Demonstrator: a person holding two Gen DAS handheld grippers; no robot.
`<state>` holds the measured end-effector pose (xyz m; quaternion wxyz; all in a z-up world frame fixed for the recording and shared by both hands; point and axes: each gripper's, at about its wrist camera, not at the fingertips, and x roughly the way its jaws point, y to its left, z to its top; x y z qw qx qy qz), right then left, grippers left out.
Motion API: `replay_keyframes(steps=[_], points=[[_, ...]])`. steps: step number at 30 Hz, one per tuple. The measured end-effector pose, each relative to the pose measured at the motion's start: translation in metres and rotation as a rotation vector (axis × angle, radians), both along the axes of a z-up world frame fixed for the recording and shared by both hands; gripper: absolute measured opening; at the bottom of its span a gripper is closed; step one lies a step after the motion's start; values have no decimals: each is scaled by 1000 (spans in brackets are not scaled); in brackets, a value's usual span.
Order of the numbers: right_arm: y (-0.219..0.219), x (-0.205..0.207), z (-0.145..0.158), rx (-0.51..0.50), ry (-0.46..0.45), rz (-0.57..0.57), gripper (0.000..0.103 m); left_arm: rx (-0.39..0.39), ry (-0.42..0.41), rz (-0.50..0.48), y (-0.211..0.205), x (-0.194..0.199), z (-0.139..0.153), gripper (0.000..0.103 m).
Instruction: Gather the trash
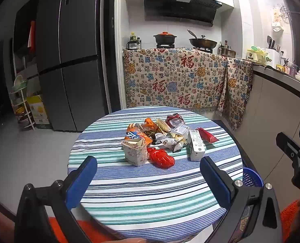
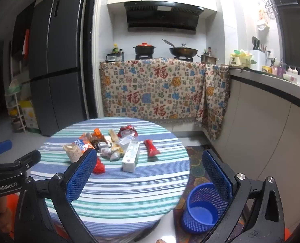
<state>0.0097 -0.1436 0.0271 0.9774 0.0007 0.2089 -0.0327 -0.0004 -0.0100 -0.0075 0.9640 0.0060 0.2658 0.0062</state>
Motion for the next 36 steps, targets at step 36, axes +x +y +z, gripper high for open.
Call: replay_keyframes(steps=[36], points=[[-4, 10, -12, 4, 29, -2, 103, -77, 65, -39, 26, 21, -30, 103]])
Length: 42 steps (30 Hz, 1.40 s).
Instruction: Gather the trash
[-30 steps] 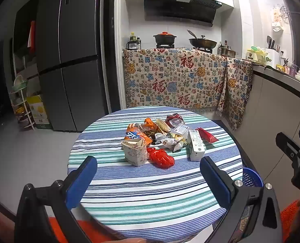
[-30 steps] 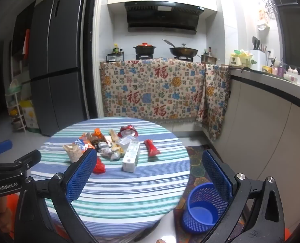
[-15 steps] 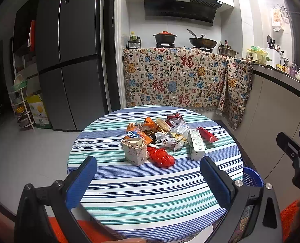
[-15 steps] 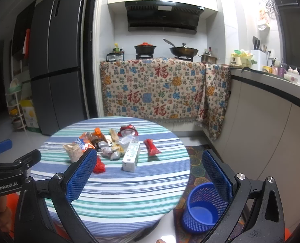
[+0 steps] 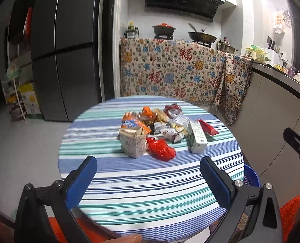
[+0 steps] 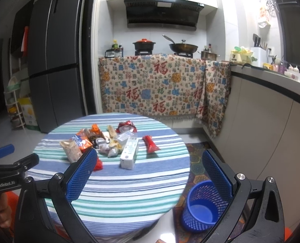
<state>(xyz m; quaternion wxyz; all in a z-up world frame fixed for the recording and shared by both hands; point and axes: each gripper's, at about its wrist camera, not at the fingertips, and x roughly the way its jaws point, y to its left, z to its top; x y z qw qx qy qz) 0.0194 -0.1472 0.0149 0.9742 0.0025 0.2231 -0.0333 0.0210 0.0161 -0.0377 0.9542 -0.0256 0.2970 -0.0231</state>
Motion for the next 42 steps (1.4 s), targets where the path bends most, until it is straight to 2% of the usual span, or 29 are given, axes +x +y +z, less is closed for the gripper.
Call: replay_keyframes(steps=[8, 17, 21, 25, 27, 33, 37, 40, 42], points=[[-8, 21, -28, 8, 57, 4, 103, -54, 78, 27, 23, 30, -48, 103], [-17, 53, -83, 36, 172, 37, 103, 8, 167, 79, 21, 64, -99, 103], [-24, 67, -104, 60, 223, 33, 103, -38, 186, 66, 11, 73, -105, 103], [-27, 72, -112, 64, 239, 21, 103, -32, 195, 68, -10, 87, -108, 103], [-28, 72, -112, 59, 236, 17, 103, -42, 216, 51, -22, 102, -112, 103], [-36, 73, -116, 56, 236, 5, 103, -95, 223, 98, -44, 152, -116, 103], [-43, 76, -119, 64, 233, 0, 103, -64, 259, 155, -57, 184, -129, 103], [-48, 78, -121, 61, 231, -3, 103, -34, 259, 166, -58, 192, -136, 103], [-51, 81, -124, 61, 235, -3, 103, -31, 245, 150, -55, 191, -139, 99]])
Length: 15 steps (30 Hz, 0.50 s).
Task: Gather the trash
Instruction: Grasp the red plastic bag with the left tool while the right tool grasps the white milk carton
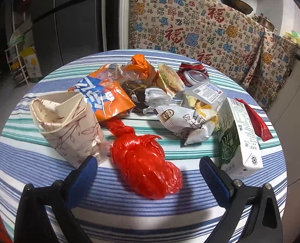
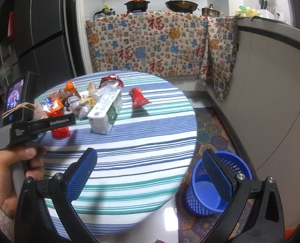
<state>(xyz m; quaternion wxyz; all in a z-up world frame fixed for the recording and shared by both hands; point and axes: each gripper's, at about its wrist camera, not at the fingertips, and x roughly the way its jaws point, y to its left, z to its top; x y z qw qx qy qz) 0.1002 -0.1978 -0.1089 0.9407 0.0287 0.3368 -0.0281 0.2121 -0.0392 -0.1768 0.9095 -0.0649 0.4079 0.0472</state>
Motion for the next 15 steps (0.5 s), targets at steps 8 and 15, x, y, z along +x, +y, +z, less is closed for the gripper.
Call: replay_keyframes(steps=[8, 15], points=[[11, 21, -16, 33, 50, 62, 103, -88, 10, -130, 22, -13, -6, 49], [35, 65, -33, 137, 141, 142, 86, -48, 91, -365, 38, -51, -1, 52]])
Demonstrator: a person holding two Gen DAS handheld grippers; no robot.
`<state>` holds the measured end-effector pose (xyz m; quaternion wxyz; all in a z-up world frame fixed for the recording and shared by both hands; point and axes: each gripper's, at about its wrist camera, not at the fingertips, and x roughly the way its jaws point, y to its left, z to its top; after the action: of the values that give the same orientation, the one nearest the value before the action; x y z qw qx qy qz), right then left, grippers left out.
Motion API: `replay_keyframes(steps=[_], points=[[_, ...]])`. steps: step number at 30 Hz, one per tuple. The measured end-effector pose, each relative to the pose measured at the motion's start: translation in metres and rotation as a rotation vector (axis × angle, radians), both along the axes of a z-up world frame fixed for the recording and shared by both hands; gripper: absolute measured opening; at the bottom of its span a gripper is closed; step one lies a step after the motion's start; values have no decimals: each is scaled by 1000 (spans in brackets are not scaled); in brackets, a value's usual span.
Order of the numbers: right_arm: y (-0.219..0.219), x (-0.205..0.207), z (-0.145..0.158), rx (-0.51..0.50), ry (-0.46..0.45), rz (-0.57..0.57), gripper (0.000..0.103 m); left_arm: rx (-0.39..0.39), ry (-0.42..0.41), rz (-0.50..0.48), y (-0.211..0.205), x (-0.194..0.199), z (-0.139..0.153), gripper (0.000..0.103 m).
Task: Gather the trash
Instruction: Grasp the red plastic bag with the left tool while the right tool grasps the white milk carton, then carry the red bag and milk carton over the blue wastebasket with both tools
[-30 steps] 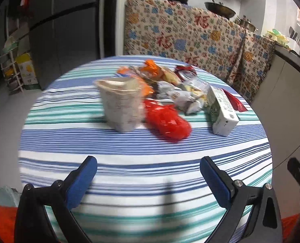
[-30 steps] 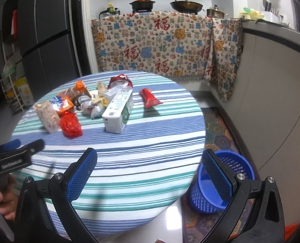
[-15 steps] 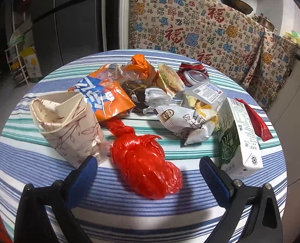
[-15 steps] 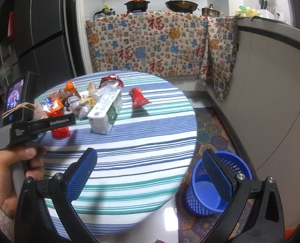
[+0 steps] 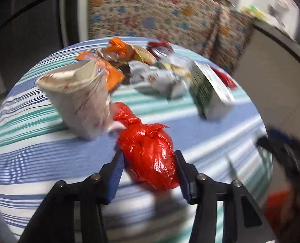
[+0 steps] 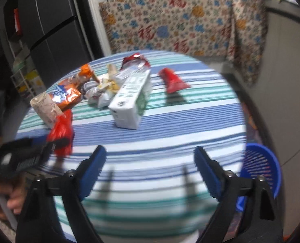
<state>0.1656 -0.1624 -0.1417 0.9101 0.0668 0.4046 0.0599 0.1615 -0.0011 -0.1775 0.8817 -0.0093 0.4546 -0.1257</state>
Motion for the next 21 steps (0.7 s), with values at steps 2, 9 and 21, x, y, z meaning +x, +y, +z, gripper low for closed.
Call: replay_keyframes(steps=[2, 9, 21], points=[[8, 15, -4, 18, 24, 15, 86, -3, 19, -15, 6, -8, 2, 56], [29, 75, -7, 48, 101, 22, 74, -93, 33, 61, 16, -11, 3, 65], [17, 41, -5, 45, 238, 61, 45, -89, 50, 49, 17, -5, 7, 65]])
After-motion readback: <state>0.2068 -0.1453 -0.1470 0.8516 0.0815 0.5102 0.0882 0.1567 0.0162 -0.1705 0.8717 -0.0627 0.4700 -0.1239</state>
